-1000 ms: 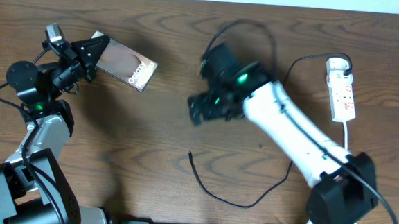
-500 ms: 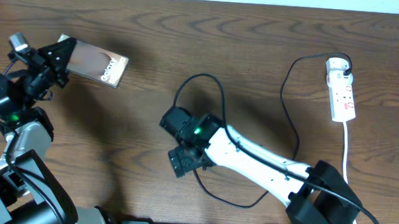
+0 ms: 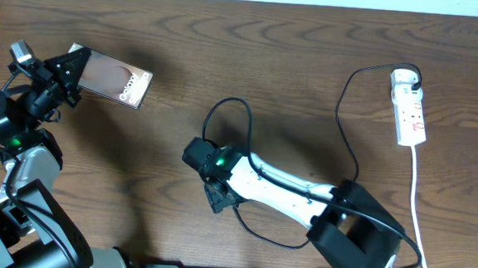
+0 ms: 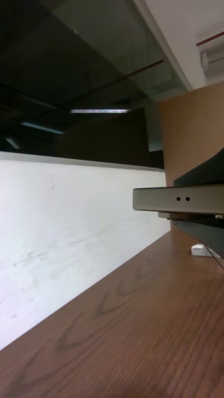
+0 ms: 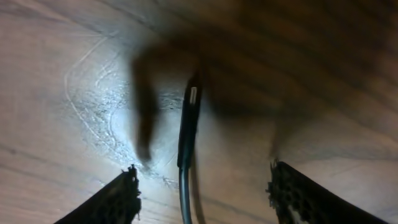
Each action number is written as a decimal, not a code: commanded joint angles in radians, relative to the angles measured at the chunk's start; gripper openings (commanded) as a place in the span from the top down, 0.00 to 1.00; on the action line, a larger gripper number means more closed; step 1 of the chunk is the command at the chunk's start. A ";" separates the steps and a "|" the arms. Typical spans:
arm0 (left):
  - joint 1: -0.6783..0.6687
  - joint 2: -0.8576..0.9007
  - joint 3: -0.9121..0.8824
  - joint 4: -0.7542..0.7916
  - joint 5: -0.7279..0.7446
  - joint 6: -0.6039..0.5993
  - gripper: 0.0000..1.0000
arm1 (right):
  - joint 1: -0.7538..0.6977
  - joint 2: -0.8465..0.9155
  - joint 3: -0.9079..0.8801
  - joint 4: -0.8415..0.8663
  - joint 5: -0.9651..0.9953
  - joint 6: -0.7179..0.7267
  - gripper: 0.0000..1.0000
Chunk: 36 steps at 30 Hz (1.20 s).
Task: Plug charger to phone and switch on socket
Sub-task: 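Grasp the black charging cable near its plug with the right gripper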
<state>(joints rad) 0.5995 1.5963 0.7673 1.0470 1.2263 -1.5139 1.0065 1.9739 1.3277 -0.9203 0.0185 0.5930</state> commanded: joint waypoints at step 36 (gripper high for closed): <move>0.000 -0.016 0.017 0.009 0.016 0.035 0.93 | -0.032 0.009 0.000 0.057 -0.002 -0.026 0.69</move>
<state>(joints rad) 0.5995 1.5963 0.7673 1.0466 1.2285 -1.4876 0.9787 1.9743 1.3273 -0.8677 0.0158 0.5804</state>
